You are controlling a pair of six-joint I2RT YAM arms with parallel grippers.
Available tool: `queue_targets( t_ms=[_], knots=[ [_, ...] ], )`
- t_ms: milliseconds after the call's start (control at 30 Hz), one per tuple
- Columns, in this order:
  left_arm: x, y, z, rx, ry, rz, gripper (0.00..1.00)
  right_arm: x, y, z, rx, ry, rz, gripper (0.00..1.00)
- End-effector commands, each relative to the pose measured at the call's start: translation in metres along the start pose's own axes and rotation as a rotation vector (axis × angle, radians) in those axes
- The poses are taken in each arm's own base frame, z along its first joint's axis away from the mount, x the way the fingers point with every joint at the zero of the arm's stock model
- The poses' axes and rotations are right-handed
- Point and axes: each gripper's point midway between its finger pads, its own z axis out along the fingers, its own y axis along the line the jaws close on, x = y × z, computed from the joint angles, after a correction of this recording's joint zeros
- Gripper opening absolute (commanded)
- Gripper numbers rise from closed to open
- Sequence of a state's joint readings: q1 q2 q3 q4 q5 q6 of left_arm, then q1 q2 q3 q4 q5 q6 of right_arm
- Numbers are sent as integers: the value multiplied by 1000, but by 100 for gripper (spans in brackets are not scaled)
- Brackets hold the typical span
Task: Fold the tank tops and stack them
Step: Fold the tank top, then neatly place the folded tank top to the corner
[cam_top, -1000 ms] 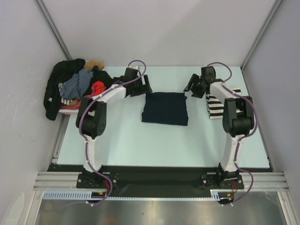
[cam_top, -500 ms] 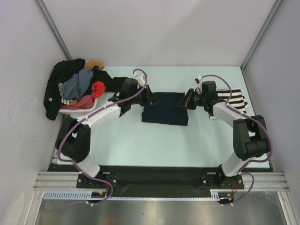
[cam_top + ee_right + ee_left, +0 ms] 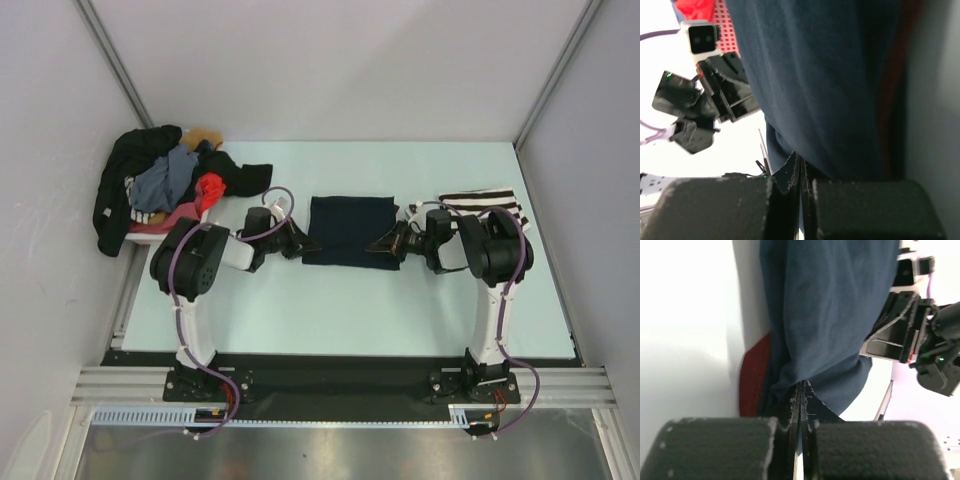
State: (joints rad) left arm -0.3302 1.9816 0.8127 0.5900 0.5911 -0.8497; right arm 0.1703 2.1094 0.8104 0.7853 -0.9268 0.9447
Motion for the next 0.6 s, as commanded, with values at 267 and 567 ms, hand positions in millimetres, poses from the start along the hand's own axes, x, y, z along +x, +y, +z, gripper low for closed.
queue_targets(
  t_ms=[267, 567],
  knots=[
    [-27, 12, -22, -145, -118, 104, 0, -45, 7, -36, 154, -151, -118, 0],
    [-75, -71, -36, -126, -205, 258, 2, -78, 82, -20, 100, -155, -251, 1]
  ],
)
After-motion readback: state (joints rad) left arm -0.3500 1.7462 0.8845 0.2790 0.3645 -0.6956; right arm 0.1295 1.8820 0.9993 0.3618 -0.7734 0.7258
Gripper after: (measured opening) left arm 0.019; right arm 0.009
